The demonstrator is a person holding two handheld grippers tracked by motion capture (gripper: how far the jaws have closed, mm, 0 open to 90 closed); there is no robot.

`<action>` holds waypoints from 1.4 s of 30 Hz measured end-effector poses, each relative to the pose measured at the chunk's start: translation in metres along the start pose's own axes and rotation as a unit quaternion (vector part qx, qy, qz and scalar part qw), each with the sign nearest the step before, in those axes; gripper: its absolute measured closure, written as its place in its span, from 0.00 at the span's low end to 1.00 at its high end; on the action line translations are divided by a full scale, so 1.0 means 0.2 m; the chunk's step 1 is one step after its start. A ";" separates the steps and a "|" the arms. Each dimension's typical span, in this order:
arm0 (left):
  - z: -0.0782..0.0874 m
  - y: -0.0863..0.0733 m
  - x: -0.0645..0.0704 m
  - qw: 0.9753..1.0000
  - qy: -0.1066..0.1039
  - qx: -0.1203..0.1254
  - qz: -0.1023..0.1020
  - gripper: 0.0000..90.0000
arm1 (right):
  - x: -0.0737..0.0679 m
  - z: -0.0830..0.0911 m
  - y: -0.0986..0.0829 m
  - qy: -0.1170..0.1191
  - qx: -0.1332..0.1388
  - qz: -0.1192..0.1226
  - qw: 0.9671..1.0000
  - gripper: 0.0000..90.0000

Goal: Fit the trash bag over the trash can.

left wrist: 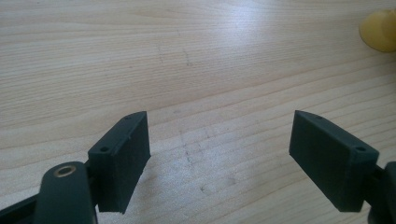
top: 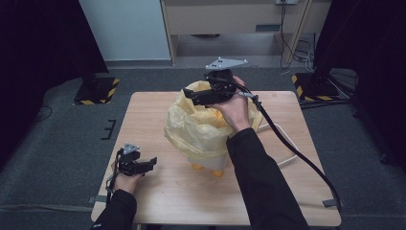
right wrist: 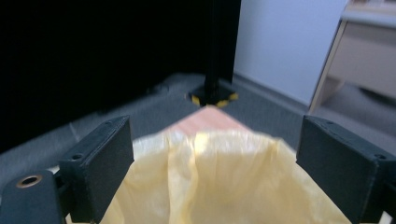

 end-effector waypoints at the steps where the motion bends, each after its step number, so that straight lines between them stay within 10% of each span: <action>1: 0.00 0.00 0.00 1.000 0.000 0.000 0.000 0.22 | -0.01 0.00 0.00 0.004 0.012 -0.001 1.000 0.12; 17: 0.00 0.00 0.00 1.000 0.000 -0.001 -0.002 0.22 | -0.07 0.14 0.15 0.021 0.140 0.004 0.990 0.12; 42: -0.01 0.00 0.00 1.000 0.002 -0.006 -0.002 0.20 | 0.08 0.41 0.22 -0.055 0.203 0.007 0.978 0.11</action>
Point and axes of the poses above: each handheld gripper's, and its own axes: z roughly backward along the jaws, y roughly out of its top, x roughly to its right, the point moved 3 cm from there along -z, roughly forward along the jaws, and after that the axes turned 12 degrees about -z, right-handed, at the moved point
